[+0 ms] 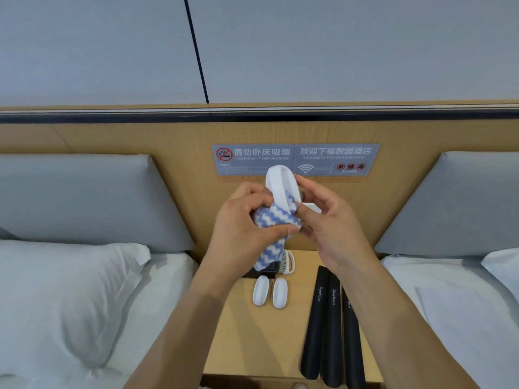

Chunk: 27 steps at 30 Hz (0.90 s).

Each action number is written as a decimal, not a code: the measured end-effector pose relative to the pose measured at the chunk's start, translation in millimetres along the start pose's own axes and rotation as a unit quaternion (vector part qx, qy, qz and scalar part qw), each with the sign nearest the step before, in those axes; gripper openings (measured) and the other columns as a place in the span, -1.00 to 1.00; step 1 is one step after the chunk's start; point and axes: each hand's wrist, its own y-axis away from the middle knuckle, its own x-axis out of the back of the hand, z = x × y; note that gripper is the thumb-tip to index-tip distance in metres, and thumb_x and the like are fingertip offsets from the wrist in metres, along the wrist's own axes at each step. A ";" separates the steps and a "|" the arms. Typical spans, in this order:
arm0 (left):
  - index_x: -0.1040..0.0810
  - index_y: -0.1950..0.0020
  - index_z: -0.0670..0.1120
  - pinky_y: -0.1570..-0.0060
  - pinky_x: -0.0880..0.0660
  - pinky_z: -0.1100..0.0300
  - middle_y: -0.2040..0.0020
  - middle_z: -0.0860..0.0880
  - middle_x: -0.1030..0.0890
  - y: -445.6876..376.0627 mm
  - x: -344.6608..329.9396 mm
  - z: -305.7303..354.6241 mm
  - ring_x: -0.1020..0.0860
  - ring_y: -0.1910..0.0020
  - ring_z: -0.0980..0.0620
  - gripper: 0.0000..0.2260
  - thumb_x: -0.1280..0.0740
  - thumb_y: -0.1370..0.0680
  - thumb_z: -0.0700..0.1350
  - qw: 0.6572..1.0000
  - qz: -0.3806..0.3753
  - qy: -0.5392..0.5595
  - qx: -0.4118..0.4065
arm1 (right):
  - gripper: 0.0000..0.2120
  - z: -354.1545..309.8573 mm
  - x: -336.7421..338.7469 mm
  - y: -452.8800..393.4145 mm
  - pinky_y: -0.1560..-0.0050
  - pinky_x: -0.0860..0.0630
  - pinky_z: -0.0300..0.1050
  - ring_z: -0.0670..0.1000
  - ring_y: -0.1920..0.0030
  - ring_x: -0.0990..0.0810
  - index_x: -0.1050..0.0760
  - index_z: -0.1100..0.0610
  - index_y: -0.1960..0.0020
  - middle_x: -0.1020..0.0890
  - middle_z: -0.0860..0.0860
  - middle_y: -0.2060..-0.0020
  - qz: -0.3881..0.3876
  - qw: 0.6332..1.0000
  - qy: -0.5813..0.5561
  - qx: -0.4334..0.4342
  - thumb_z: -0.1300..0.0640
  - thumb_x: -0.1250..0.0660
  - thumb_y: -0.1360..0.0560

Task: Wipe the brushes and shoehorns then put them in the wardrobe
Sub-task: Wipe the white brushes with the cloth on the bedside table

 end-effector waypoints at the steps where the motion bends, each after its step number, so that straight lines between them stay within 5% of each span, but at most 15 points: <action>1: -0.67 0.10 -0.11 0.07 -0.51 0.27 0.01 0.07 -0.58 0.6 -0.7 -0.6 -0.58 0.06 0.15 -0.73 -0.63 -0.28 -0.08 1.000 0.007 0.005 0.006 | -0.58 -1.4 0.5 -1.1 0.18 -0.63 -0.15 0.03 -0.04 -0.71 -0.62 -0.09 -0.23 -0.70 -0.02 -0.06 0.001 1.000 0.011 0.002 0.36 -0.36 -0.54; 8: -0.71 0.18 -0.04 0.14 -0.59 0.09 0.10 0.05 -0.65 -0.9 7.6 -0.9 -0.65 0.15 0.06 -0.85 -0.47 -0.48 0.02 0.993 0.007 0.084 0.082 | -0.55 -7.8 -0.8 1.8 -0.12 -0.63 0.05 -0.01 -0.17 -0.66 -0.58 -0.04 -0.32 -0.65 -0.03 -0.19 -0.027 0.989 0.130 0.065 0.34 -0.40 -0.52; 13: -0.52 0.17 -0.42 0.19 -0.50 -0.03 0.13 -0.40 -0.56 -8.5 12.2 -2.3 -0.58 0.24 -0.14 -0.34 -0.48 -0.37 0.24 0.959 0.028 0.197 0.201 | -0.51 -9.5 -2.8 7.0 -0.23 -0.56 -0.07 -0.06 -0.17 -0.61 -0.55 0.00 -0.36 -0.61 -0.02 -0.14 -0.040 0.965 0.227 0.123 0.36 -0.41 -0.50; 15: -0.56 0.20 -0.40 0.29 -0.53 0.11 0.23 -0.33 -0.62 -13.9 15.3 -1.4 -0.62 0.32 -0.07 -0.31 -0.48 -0.33 0.29 0.942 0.053 0.206 0.261 | -0.49 -9.3 -3.1 10.1 -0.18 -0.53 -0.20 -0.07 -0.17 -0.58 -0.57 -0.01 -0.34 -0.60 -0.02 -0.14 -0.048 0.957 0.249 0.139 0.39 -0.41 -0.48; 17: -0.60 0.39 -0.23 0.45 -0.51 0.31 0.45 -0.10 -0.62 -19.6 21.4 -4.0 -0.60 0.46 0.11 -0.49 -0.49 -0.31 0.25 0.925 0.074 0.213 0.305 | -0.48 -8.3 -4.3 14.1 -0.05 -0.50 -0.36 -0.10 -0.17 -0.55 -0.59 -0.05 -0.31 -0.59 -0.04 -0.14 -0.052 0.950 0.267 0.155 0.41 -0.40 -0.47; 19: -0.59 0.37 -0.05 0.42 -0.52 0.32 0.45 0.04 -0.60 -22.7 27.1 -7.1 -0.57 0.48 0.19 -0.65 -0.48 -0.22 0.23 0.927 0.044 0.221 0.300 | -0.48 -5.7 -6.8 18.2 0.03 -0.51 -0.39 -0.09 -0.13 -0.55 -0.59 -0.09 -0.29 -0.57 -0.06 -0.11 -0.052 0.944 0.277 0.170 0.41 -0.39 -0.48; 23: -0.58 0.54 -0.05 0.56 -0.41 0.39 0.55 0.06 -0.53 -24.9 28.0 -7.2 -0.48 0.58 0.19 -0.61 -0.46 -0.29 0.23 0.934 0.015 0.160 0.319 | -0.49 -1.2 -9.6 22.2 0.02 -0.61 -0.16 -0.07 -0.07 -0.57 -0.59 -0.09 -0.28 -0.54 -0.18 -0.04 -0.025 0.943 0.279 0.179 0.40 -0.38 -0.49; 27: -0.53 0.25 -0.19 0.57 -0.33 0.33 0.39 -0.14 -0.38 -22.0 29.3 -9.0 -0.36 0.53 0.05 -0.52 -0.47 -0.37 0.25 0.946 0.009 0.122 0.301 | -0.51 5.1 -8.4 22.7 -0.06 -0.61 0.02 -0.04 -0.07 -0.58 -0.59 -0.06 -0.30 -0.56 -0.11 -0.04 -0.002 0.939 0.297 0.175 0.37 -0.41 -0.49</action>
